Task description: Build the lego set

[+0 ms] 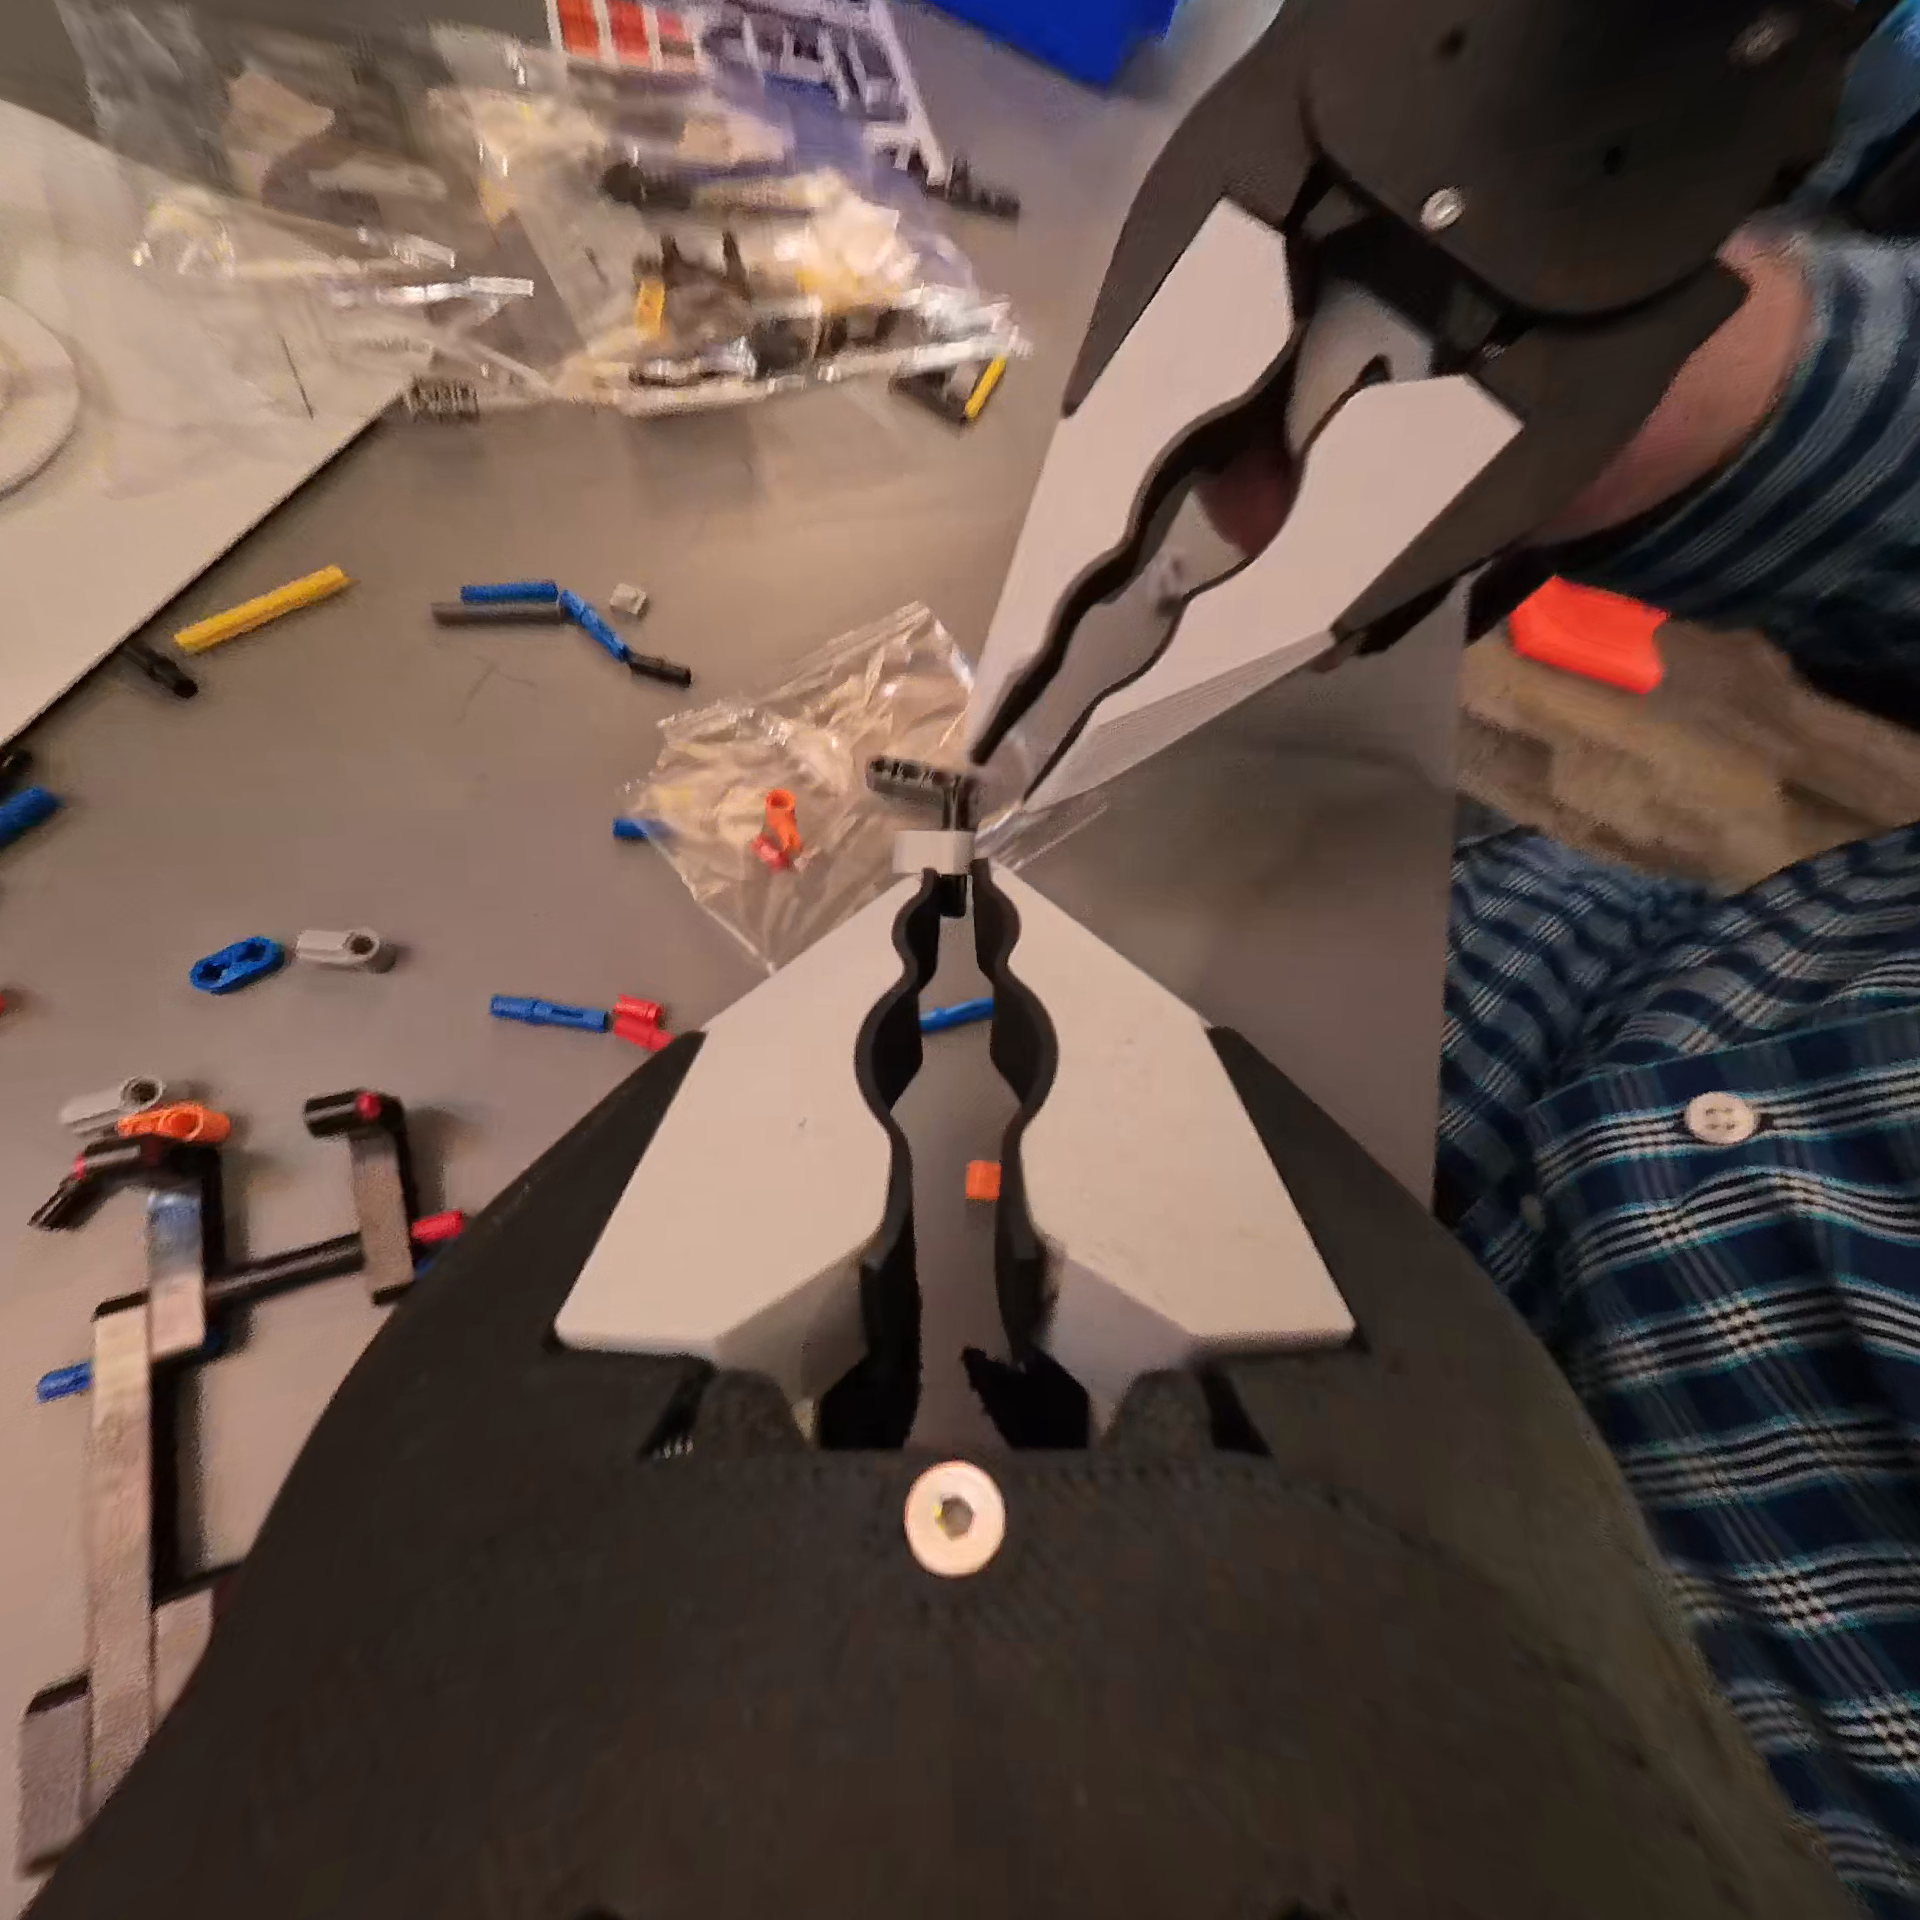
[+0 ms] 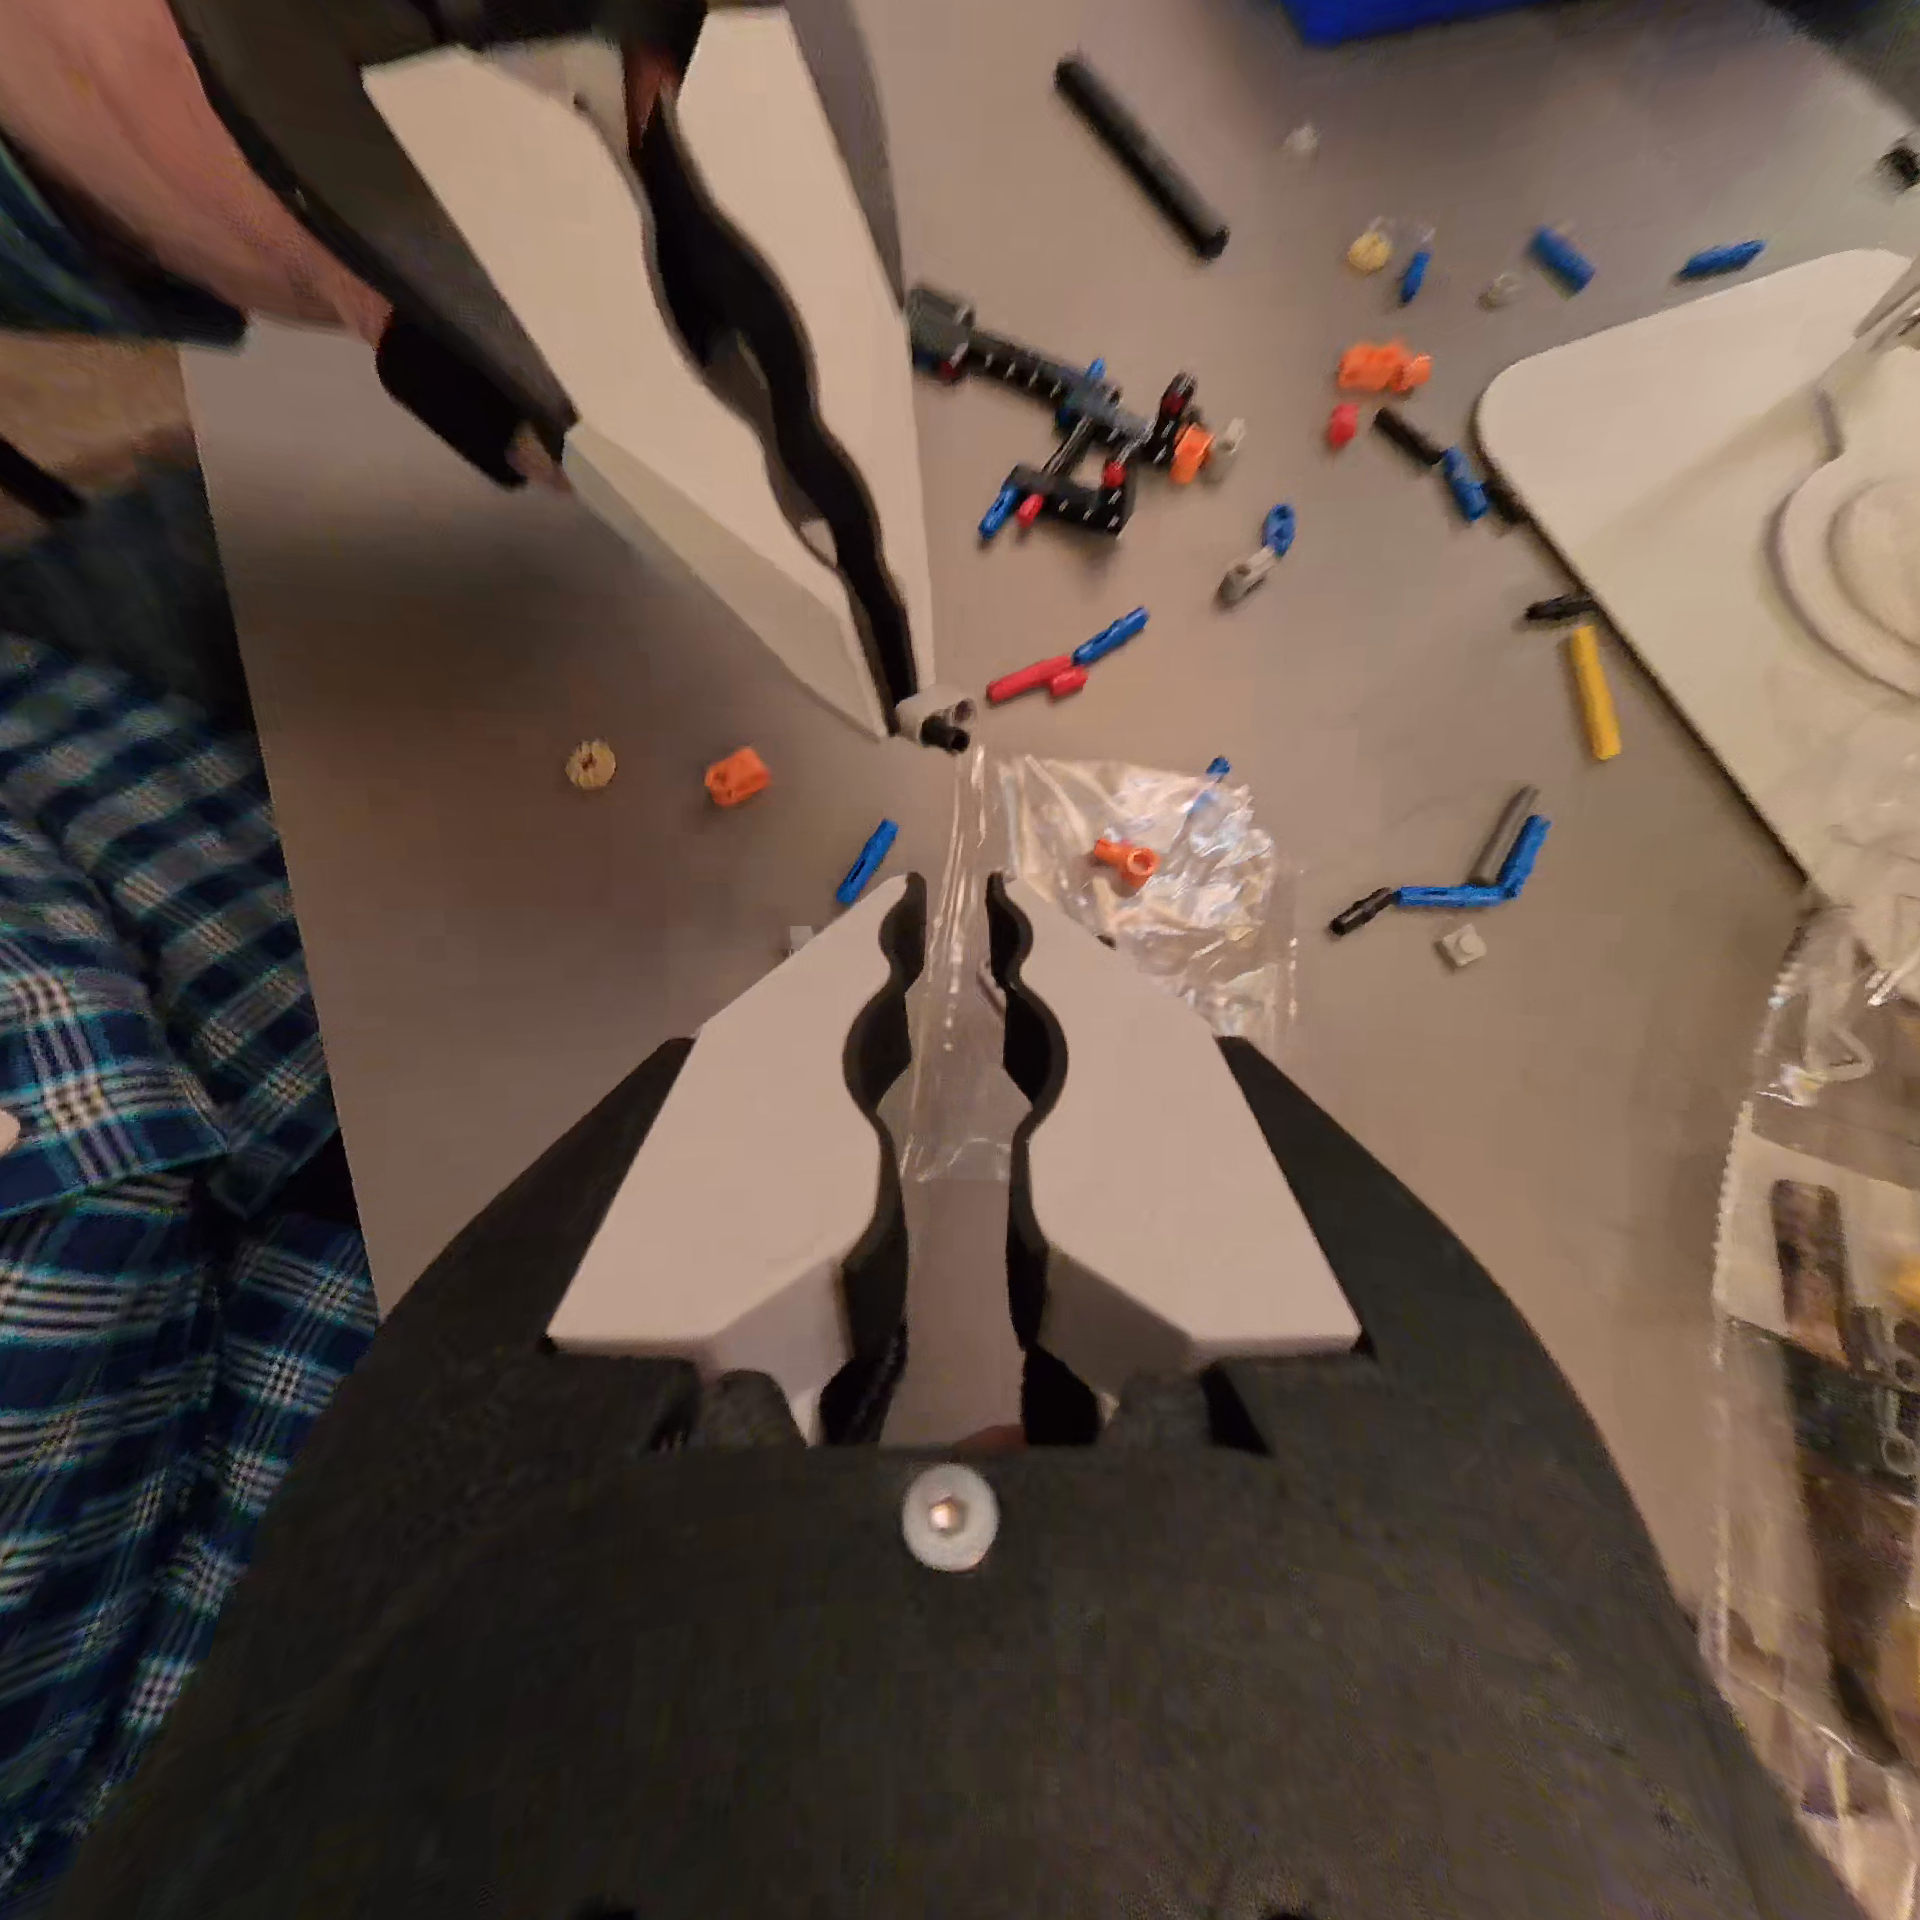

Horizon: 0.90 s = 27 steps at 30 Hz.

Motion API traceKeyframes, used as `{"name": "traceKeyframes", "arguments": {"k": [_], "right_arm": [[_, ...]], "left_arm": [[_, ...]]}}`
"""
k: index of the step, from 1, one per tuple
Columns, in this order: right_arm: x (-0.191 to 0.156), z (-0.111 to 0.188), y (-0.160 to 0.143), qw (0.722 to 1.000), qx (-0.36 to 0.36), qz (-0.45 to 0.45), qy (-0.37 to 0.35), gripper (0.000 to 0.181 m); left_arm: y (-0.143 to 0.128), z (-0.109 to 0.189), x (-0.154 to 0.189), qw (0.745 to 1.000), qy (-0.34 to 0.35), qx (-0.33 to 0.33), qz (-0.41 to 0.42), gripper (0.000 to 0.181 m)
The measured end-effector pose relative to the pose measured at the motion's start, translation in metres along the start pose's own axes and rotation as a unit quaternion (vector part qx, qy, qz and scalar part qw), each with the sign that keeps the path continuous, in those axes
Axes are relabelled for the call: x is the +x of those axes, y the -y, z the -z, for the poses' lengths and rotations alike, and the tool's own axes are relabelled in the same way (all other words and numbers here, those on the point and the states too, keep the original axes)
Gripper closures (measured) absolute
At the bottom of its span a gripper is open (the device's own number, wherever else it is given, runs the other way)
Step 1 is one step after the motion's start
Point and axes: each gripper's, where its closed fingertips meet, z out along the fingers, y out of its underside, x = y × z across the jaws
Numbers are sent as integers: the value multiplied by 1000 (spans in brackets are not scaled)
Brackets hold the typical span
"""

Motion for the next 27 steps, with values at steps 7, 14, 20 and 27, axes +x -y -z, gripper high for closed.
{"name": "traceKeyframes", "arguments": {"k": [7,14,20,27], "right_arm": [[4,28,50,990,134,-32,31,165],[-13,48,83,970,207,-5,128,169],[-40,63,96,938,244,20,246,169],[-53,75,106,899,283,-4,334,172]], "left_arm": [[52,27,25,970,-153,170,77,178],[76,56,48,911,-305,248,121,178],[84,70,68,861,-409,271,136,178],[90,78,74,822,-469,286,147,178]]}}
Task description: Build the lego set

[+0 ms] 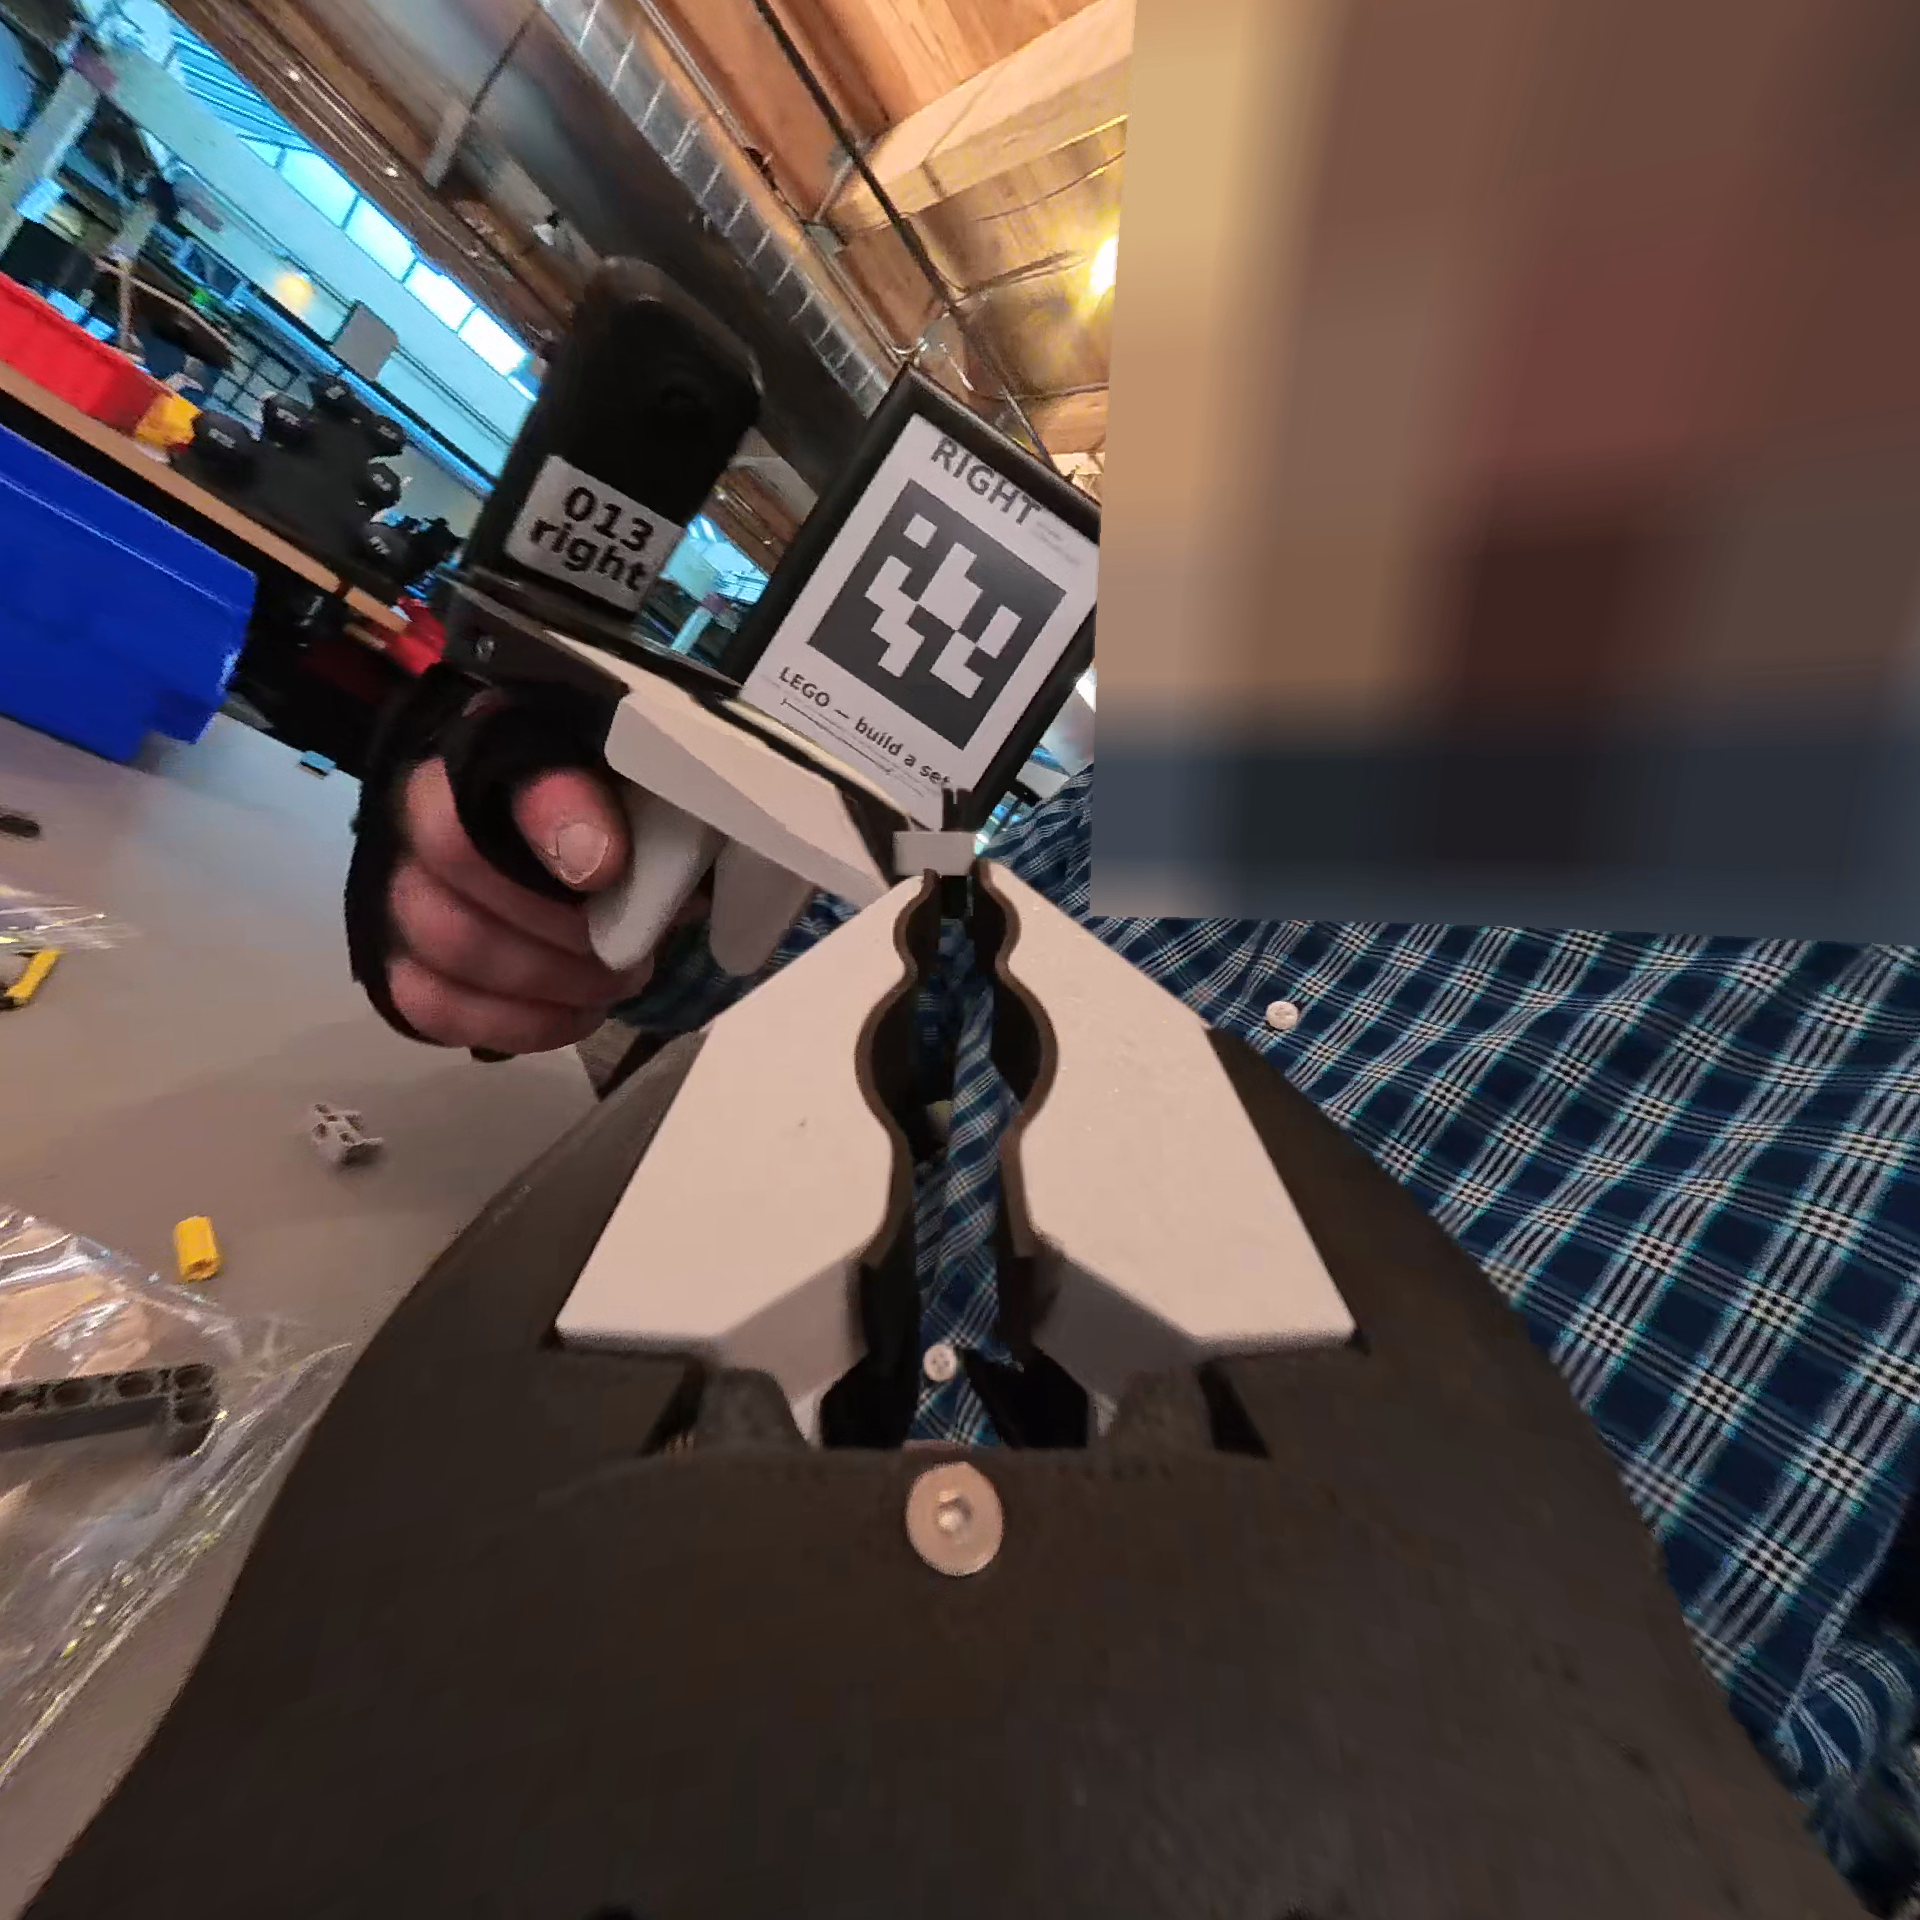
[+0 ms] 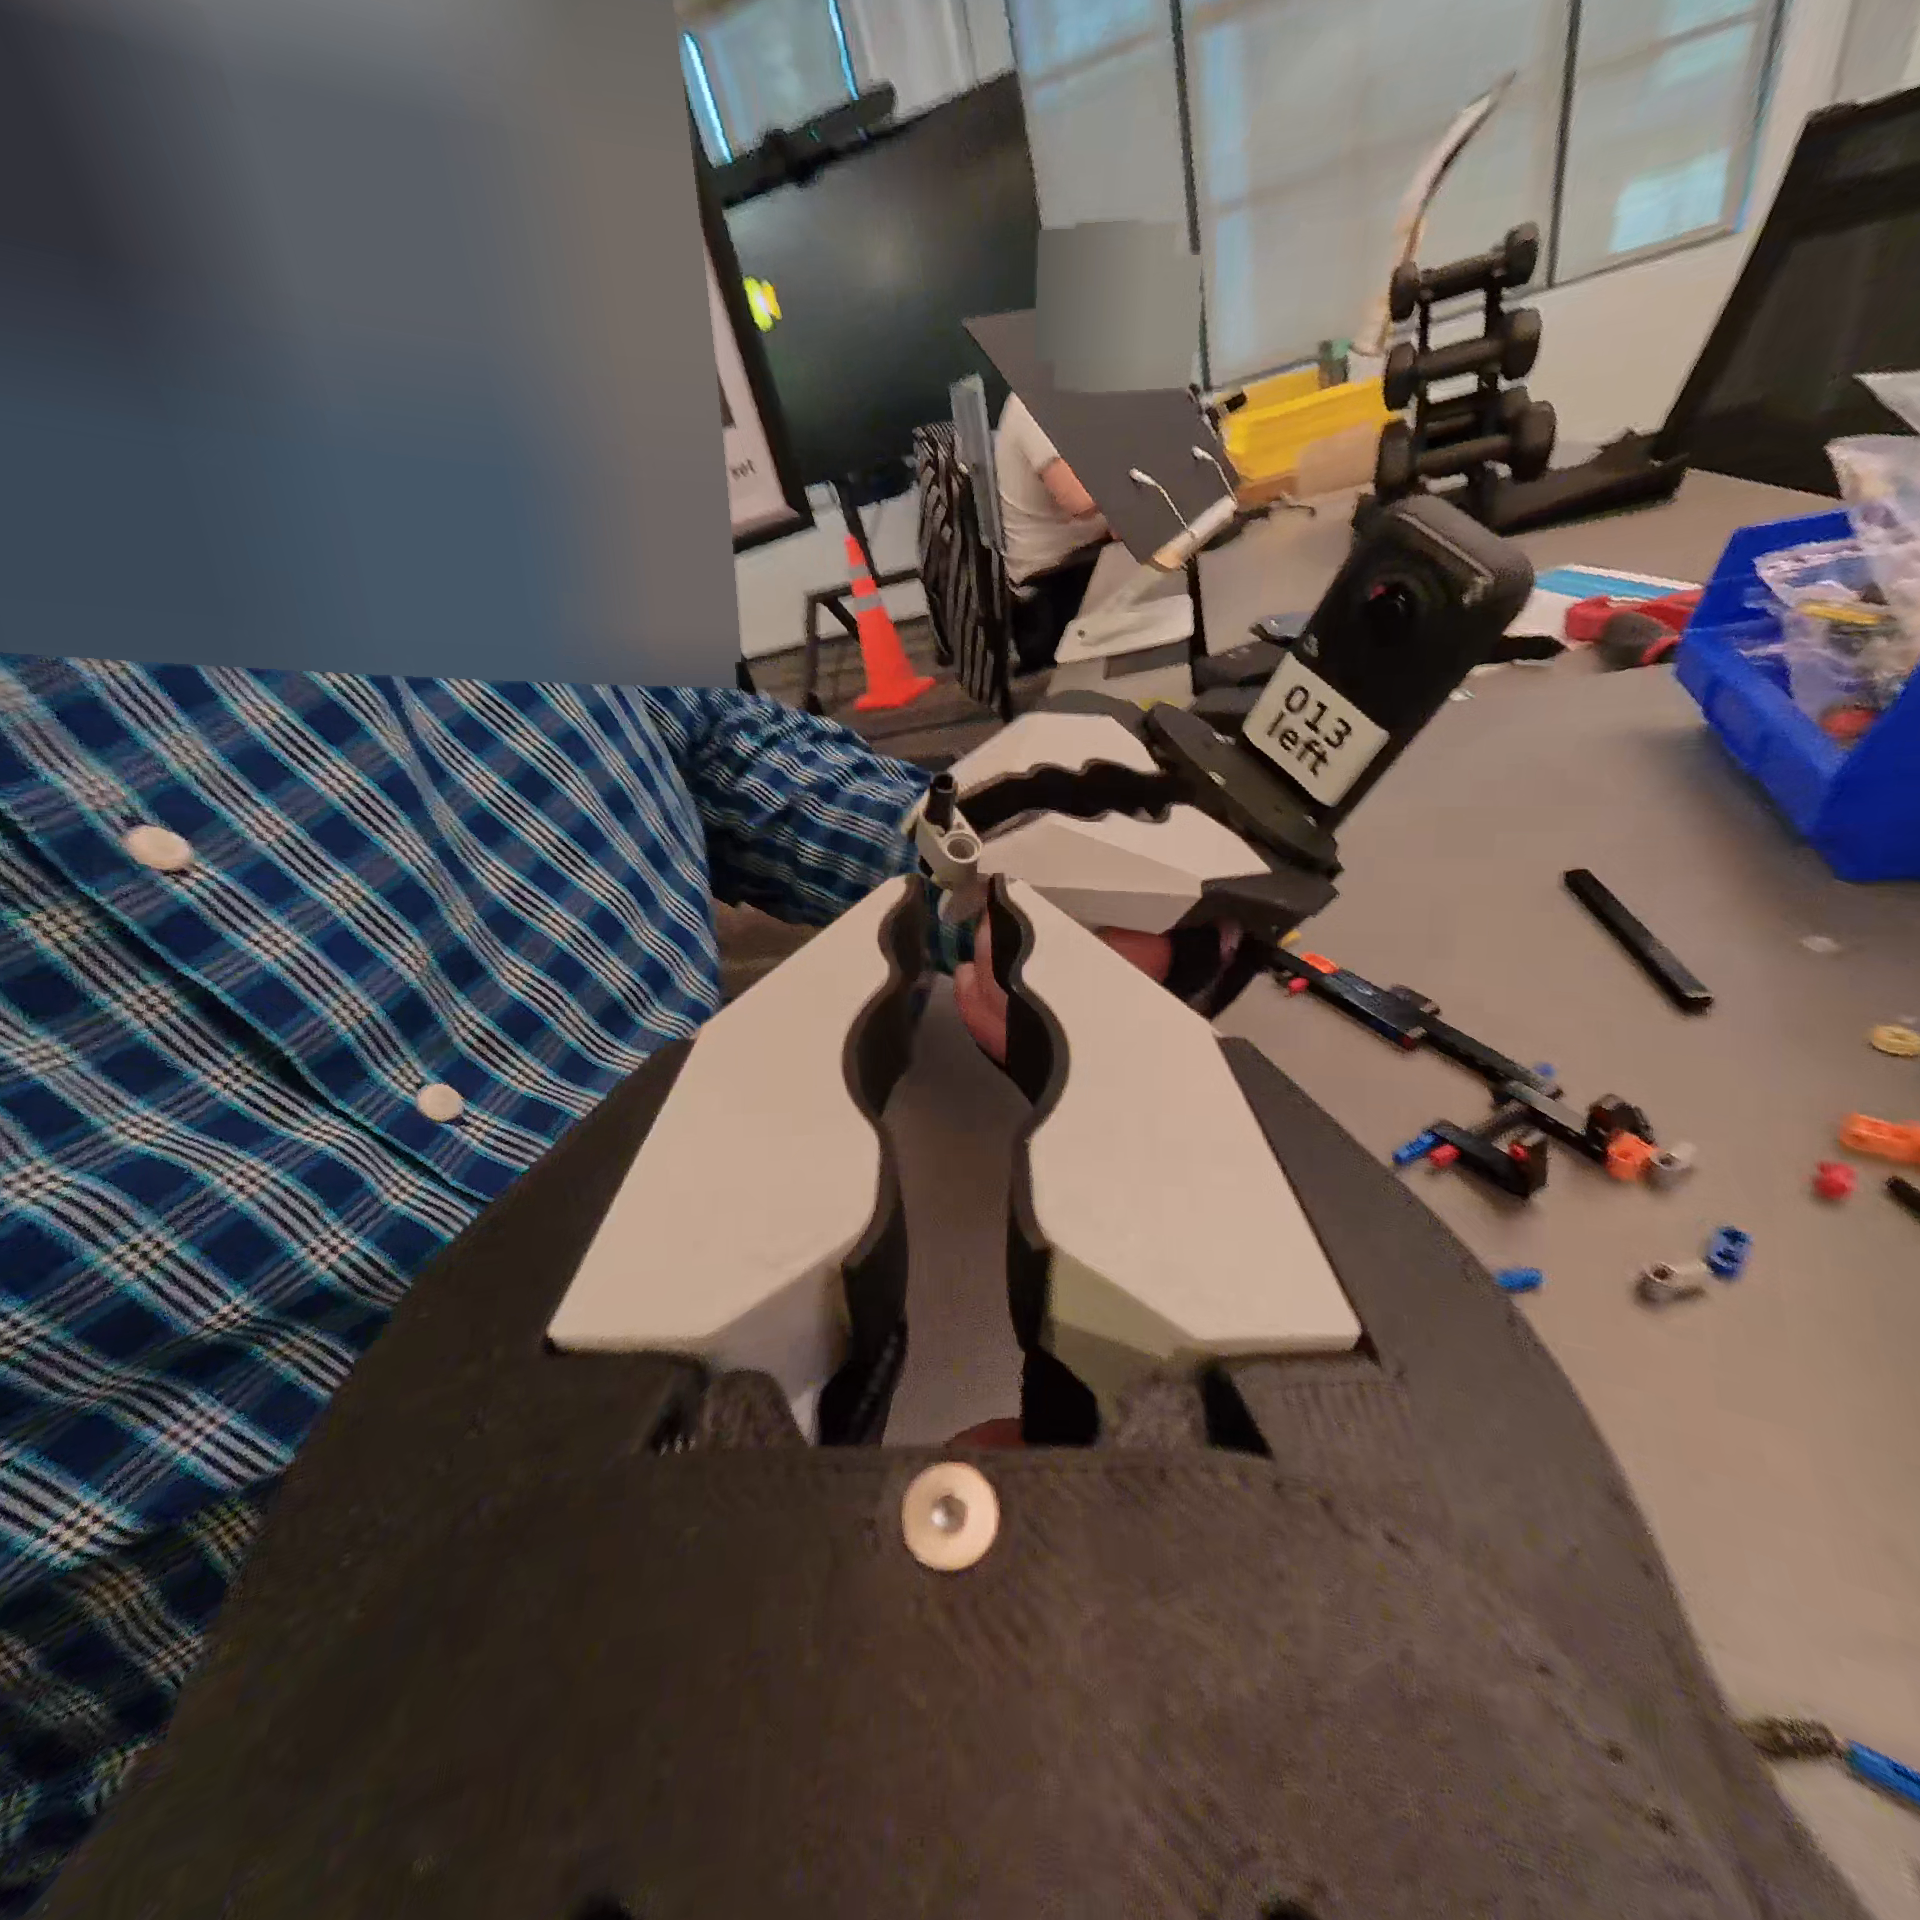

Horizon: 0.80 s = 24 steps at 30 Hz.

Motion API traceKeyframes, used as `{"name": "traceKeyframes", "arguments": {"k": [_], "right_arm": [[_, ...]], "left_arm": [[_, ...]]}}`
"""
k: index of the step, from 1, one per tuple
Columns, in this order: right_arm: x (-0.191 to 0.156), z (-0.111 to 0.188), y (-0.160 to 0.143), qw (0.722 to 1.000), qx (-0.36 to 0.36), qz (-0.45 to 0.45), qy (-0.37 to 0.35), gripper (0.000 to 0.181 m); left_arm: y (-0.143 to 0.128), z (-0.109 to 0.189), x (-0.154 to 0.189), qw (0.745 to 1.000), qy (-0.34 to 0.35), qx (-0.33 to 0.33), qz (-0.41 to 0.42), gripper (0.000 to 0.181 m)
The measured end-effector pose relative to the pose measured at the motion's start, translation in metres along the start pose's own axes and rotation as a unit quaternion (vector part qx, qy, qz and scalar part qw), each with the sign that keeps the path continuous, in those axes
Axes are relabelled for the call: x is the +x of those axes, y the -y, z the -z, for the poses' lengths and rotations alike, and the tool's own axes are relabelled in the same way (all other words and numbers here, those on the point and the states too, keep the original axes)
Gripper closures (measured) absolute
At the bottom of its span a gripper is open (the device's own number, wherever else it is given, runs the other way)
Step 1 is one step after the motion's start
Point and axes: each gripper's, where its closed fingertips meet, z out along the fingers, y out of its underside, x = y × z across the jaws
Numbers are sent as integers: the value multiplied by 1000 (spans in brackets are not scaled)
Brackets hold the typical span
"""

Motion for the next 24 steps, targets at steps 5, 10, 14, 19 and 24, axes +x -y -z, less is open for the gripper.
{"name": "traceKeyframes", "arguments": {"k": [5,10,14,19,24], "right_arm": [[-1,2,4,998,35,-37,32,172],[-1,3,6,993,70,-71,58,174],[5,8,5,993,70,-84,51,176],[19,13,-10,998,-27,-49,-28,176],[37,19,-28,978,-166,16,-124,176]], "left_arm": [[-1,-1,-1,999,-25,12,20,179],[-2,-1,-3,999,-30,15,25,179],[0,3,-14,999,6,22,22,172],[3,16,-35,990,138,-16,-32,158],[5,31,-54,933,304,-123,-149,162]]}}
